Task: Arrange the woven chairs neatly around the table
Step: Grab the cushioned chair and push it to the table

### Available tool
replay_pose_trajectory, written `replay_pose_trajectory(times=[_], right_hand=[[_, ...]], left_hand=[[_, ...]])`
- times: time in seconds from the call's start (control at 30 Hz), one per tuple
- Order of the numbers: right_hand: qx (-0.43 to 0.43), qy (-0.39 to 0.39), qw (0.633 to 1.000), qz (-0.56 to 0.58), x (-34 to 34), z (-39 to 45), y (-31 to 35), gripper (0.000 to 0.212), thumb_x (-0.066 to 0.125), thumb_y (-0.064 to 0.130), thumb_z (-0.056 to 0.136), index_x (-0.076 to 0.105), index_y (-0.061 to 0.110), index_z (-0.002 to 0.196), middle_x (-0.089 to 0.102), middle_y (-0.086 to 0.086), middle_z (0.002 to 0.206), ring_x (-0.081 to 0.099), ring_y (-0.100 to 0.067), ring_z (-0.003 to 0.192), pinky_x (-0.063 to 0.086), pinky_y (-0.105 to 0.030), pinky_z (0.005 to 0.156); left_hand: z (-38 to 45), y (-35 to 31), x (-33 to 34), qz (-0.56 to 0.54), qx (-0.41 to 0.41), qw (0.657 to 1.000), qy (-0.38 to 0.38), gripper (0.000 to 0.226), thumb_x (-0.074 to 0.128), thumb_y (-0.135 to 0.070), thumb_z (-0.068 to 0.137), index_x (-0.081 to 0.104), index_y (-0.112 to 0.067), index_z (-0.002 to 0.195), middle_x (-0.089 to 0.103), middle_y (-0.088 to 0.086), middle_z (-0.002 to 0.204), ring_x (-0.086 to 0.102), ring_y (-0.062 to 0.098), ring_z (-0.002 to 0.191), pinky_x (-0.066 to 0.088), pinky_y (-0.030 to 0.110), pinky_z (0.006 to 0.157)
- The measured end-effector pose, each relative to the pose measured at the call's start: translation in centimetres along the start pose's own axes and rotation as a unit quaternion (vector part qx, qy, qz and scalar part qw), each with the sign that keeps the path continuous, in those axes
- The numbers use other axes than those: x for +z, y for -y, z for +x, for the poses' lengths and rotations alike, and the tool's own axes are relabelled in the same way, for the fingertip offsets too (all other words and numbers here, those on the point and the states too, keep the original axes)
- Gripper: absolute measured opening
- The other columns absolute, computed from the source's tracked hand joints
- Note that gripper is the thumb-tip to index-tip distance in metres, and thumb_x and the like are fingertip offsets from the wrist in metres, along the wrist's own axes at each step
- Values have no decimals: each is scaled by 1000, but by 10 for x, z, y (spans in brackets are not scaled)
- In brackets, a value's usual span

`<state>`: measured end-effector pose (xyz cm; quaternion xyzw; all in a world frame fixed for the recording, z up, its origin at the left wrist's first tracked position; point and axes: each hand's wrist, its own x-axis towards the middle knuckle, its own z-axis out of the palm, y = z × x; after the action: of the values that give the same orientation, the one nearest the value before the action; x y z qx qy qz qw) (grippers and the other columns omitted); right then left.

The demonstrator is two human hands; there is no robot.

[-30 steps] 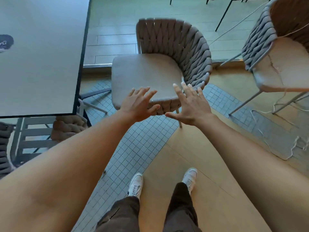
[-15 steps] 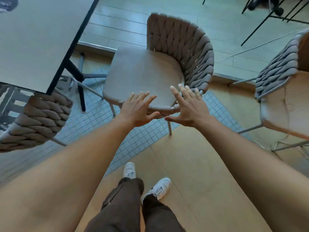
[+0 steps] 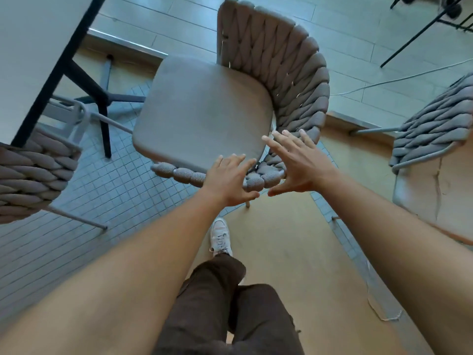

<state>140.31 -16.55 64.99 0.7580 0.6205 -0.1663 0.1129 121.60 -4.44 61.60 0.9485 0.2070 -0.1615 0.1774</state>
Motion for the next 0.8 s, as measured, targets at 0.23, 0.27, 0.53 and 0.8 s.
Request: replay_pose_trajectory(times=[0.23, 0.27, 0.53, 0.8], right_hand=[[-73, 49, 995, -47, 11, 23, -43, 139, 52, 99, 54, 1, 26, 161, 12, -3, 168, 7, -25, 154, 2, -53, 124], [-81, 53, 994, -49, 13, 27, -48, 138, 50, 100, 54, 2, 25, 160, 12, -3, 168, 7, -24, 154, 2, -53, 124], [-165, 114, 974, -108, 28, 56, -88, 133, 48, 99, 60, 9, 20, 160, 17, -3, 168, 11, -25, 154, -1, -53, 123], [-246, 58, 963, -95, 42, 69, -104, 55, 64, 63, 75, 67, 17, 105, 72, -3, 106, 68, -27, 100, 50, -42, 89]], left_hand=[[24, -18, 20, -26, -27, 999, 31, 96, 54, -77, 79, 24, -27, 156, 31, 4, 161, 26, 25, 148, 18, 49, 121], [27, -22, 23, -31, -31, 998, 35, 96, 53, -78, 79, 25, -27, 156, 32, 3, 160, 28, 25, 147, 21, 49, 120], [63, -62, 42, -77, -91, 993, 4, 82, 57, -73, 78, 42, -23, 142, 55, -1, 139, 53, 23, 126, 44, 42, 99], [83, -83, 55, -54, -158, 986, -8, 49, 57, -58, 82, 52, -35, 125, 69, -4, 109, 66, 28, 97, 38, 35, 63]])
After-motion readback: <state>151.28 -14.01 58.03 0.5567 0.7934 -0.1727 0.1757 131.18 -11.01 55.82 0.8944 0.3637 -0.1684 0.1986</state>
